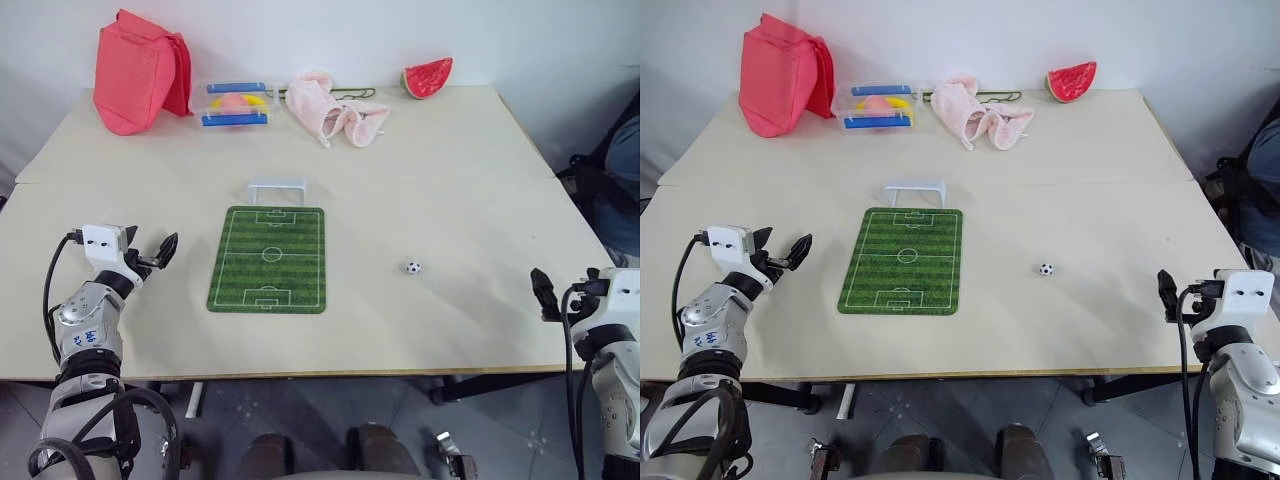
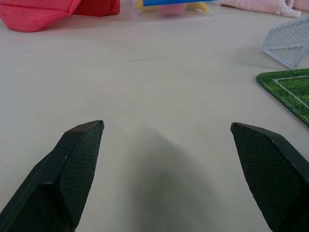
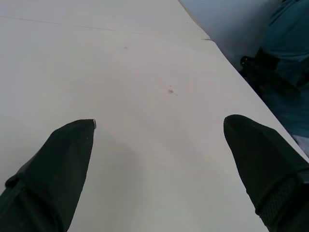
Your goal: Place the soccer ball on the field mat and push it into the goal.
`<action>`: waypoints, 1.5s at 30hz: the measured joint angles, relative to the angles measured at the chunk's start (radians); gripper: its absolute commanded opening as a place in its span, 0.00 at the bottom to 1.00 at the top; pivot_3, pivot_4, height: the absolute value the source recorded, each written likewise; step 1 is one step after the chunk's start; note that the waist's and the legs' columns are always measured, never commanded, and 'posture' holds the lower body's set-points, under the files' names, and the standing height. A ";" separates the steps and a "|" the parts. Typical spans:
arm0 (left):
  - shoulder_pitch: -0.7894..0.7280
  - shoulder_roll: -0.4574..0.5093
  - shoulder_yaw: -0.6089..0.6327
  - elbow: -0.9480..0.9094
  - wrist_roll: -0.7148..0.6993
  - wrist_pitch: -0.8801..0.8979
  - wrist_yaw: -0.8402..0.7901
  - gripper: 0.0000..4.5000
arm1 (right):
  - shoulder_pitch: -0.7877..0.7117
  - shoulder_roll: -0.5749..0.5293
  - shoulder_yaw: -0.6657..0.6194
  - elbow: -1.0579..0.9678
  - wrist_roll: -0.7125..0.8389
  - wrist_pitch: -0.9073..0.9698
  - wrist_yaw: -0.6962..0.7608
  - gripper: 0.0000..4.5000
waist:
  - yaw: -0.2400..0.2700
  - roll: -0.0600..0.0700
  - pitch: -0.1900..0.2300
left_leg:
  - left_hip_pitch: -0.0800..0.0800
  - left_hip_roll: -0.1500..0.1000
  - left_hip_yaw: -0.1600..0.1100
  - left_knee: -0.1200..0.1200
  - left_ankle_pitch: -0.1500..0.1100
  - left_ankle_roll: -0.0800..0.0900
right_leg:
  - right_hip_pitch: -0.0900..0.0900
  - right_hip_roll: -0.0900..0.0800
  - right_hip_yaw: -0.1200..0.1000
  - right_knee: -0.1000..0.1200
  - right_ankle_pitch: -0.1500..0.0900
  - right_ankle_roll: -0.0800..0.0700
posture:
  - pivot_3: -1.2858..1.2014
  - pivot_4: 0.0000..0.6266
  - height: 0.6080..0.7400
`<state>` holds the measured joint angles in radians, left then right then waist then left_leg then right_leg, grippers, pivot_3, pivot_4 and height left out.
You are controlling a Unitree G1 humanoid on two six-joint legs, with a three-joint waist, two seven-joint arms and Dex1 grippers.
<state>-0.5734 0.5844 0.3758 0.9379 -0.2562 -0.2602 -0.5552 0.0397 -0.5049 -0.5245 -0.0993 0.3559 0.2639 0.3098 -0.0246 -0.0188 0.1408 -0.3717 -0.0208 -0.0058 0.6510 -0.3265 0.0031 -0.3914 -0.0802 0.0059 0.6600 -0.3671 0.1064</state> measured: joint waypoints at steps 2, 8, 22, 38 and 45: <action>0.002 0.000 -0.002 -0.015 0.002 -0.001 0.002 1.00 | 0.000 0.000 0.000 -0.003 0.000 0.001 0.000 0.99 | 0.000 0.000 0.000 | 0.000 0.000 0.000 0.000 0.000 0.000 | 0.000 0.000 0.000 0.000 0.000 0.000 | 0.52 0.24 1.00; 0.003 0.000 0.000 -0.028 -0.003 0.032 0.018 1.00 | -0.002 0.000 0.000 -0.028 0.003 0.025 -0.005 0.99 | 0.000 0.000 0.000 | 0.000 0.000 0.000 0.000 0.000 0.000 | 0.000 0.000 0.000 0.001 0.000 0.000 | 0.52 0.24 1.00; -0.017 0.071 -0.052 -0.135 -0.032 0.099 -0.239 1.00 | -0.228 -0.185 0.186 -0.226 0.160 0.413 0.117 0.99 | -0.002 0.000 0.000 | 0.000 0.000 -0.001 0.002 0.000 0.000 | 0.000 0.000 0.000 -0.001 0.000 0.000 | 0.52 0.24 1.00; 0.092 0.113 -0.161 -0.286 -0.177 0.145 -0.947 1.00 | -0.452 -0.176 0.583 0.154 -0.005 0.276 0.457 0.99 | -0.007 0.004 0.006 | -0.006 0.000 -0.005 0.012 -0.002 0.002 | 0.000 0.000 -0.004 -0.001 0.000 0.000 | 0.52 0.24 1.00; 0.149 0.130 -0.159 -0.308 -0.214 0.134 -0.947 1.00 | -0.489 -0.141 0.606 0.255 -0.069 0.193 0.490 0.89 | -0.006 0.005 0.007 | -0.006 0.000 -0.006 0.013 -0.002 0.002 | 0.000 -0.001 -0.004 0.000 0.000 0.000 | 0.52 0.24 1.00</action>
<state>-0.4243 0.7145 0.2164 0.6302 -0.4698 -0.1259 -1.5021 -0.4497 -0.6460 0.0813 0.1562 0.2869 0.4572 0.7995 -0.0309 -0.0134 0.1474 -0.3781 -0.0208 -0.0116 0.6645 -0.3282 0.0055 -0.3915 -0.0808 0.0020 0.6604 -0.3670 0.1063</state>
